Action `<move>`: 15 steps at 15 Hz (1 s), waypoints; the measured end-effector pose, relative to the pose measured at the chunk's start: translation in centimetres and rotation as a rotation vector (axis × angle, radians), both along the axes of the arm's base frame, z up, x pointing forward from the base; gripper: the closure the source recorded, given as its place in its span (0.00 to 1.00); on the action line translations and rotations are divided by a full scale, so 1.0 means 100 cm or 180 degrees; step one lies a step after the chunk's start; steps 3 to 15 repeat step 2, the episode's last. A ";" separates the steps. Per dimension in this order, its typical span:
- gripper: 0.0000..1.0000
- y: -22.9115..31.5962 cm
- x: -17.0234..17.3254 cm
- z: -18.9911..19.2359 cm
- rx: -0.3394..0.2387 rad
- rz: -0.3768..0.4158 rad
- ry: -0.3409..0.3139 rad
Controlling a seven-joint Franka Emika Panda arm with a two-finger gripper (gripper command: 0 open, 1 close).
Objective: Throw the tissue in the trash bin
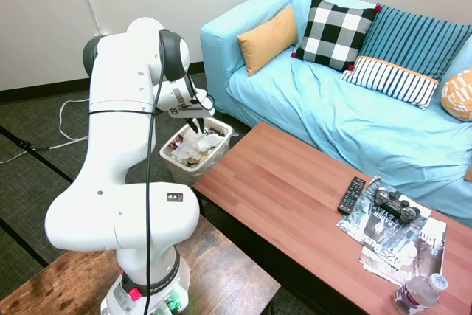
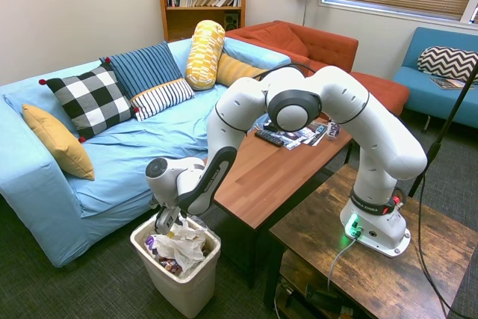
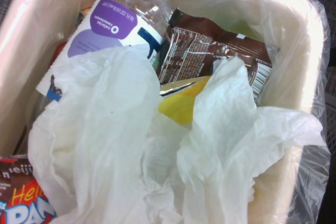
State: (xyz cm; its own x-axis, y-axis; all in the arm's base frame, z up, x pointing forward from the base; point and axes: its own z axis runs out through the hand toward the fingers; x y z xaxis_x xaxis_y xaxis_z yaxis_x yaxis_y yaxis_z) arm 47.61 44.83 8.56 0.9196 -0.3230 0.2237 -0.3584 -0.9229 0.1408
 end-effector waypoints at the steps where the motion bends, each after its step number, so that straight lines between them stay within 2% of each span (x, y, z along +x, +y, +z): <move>1: 0.00 0.000 -0.001 -0.001 -0.0010 -0.0024 -0.0011; 15: 0.00 -0.002 -0.001 -0.002 -0.0024 -0.0066 -0.0030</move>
